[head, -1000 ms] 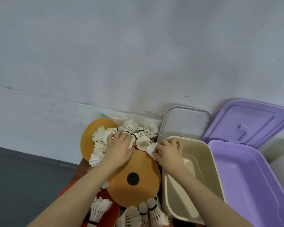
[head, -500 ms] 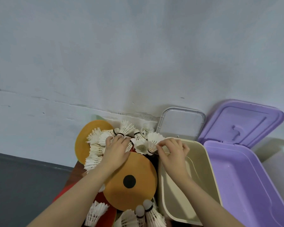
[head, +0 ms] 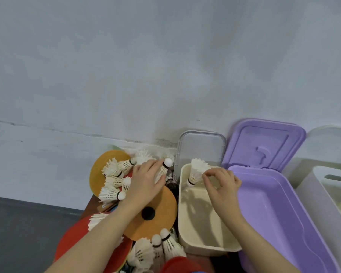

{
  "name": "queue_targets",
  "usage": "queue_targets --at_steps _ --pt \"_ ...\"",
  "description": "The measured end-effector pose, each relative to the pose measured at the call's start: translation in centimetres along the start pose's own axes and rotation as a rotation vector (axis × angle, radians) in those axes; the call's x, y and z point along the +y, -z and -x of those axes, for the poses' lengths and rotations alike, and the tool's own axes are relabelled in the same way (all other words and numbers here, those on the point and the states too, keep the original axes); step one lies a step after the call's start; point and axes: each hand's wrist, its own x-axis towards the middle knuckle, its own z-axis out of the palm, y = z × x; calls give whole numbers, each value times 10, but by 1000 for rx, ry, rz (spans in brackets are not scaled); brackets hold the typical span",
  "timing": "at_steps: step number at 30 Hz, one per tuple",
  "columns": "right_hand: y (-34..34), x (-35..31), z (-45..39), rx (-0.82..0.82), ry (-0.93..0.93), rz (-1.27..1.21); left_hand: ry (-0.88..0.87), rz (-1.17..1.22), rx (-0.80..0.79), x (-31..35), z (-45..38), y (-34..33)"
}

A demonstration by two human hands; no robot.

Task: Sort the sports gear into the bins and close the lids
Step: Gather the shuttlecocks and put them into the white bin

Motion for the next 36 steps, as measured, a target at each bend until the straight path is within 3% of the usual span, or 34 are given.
queue_targets --at_steps 12,24,29,36 --pt "162 85 17 142 97 89 -206 38 11 194 -28 -33" --pt "340 217 39 238 -25 226 -227 375 -134 421 -24 -142" --pt "371 255 41 217 -107 281 -157 437 -245 463 -26 -181" --pt "366 285 28 119 -139 341 -123 363 -292 480 -51 -221"
